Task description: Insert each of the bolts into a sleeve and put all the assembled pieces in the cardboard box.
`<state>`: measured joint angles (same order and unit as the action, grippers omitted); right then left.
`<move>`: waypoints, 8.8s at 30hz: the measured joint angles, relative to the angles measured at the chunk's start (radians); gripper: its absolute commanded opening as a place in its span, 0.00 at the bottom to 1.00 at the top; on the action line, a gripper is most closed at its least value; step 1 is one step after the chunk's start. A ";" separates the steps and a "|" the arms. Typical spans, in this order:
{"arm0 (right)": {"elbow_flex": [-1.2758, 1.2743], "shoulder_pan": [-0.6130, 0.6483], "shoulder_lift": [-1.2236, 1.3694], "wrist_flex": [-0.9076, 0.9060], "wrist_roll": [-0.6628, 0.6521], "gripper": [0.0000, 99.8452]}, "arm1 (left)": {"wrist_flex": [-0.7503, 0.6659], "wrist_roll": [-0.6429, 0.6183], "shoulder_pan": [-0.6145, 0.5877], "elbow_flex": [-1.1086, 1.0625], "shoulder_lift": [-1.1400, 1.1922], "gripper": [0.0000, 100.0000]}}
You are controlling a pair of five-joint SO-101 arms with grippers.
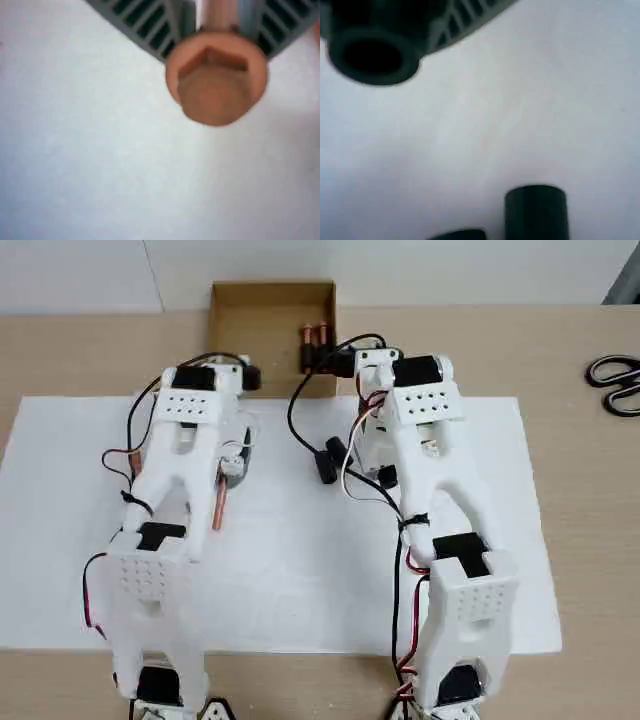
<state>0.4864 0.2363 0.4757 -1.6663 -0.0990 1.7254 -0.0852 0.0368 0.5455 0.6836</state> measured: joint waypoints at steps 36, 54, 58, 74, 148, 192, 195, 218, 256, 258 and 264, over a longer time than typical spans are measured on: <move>0.000 0.000 0.000 0.000 0.000 0.00 | -0.074 -0.005 -0.008 0.002 0.043 0.09; 0.000 0.000 0.000 0.000 0.000 0.00 | -0.137 0.002 -0.012 -0.069 0.040 0.02; 0.000 0.000 0.000 0.000 0.000 0.00 | -0.138 -0.002 -0.011 -0.071 0.040 0.02; 0.000 0.000 0.000 0.000 0.000 0.00 | -0.008 -0.005 -0.018 0.107 0.043 0.01; -2.067 0.376 -2.214 1.003 0.115 0.00 | -0.996 -0.373 0.393 -1.482 -1.792 0.01; -2.068 0.411 -2.214 1.003 0.115 0.00 | -1.089 -0.373 0.470 -1.619 -1.800 0.01; -2.068 0.411 -2.214 1.003 0.115 0.00 | -1.057 -0.373 0.471 -1.617 -1.800 0.01; -2.078 0.416 -2.213 1.003 0.118 0.00 | -0.993 -0.373 0.479 -1.726 -1.820 0.01; -2.076 0.411 -2.214 1.008 0.117 0.00 | -0.776 -0.417 0.486 -1.579 -1.811 0.22; -2.076 0.411 -2.214 1.008 0.117 0.00 | -0.753 -0.420 0.457 -1.550 -1.811 0.22; -2.076 0.404 -2.214 1.008 0.117 0.00 | -0.674 -0.400 0.313 -1.482 -1.811 0.23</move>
<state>-1.5896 0.6398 -1.7384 -0.6582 0.0176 1.0518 -0.4856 0.3498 -0.9367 -1.1270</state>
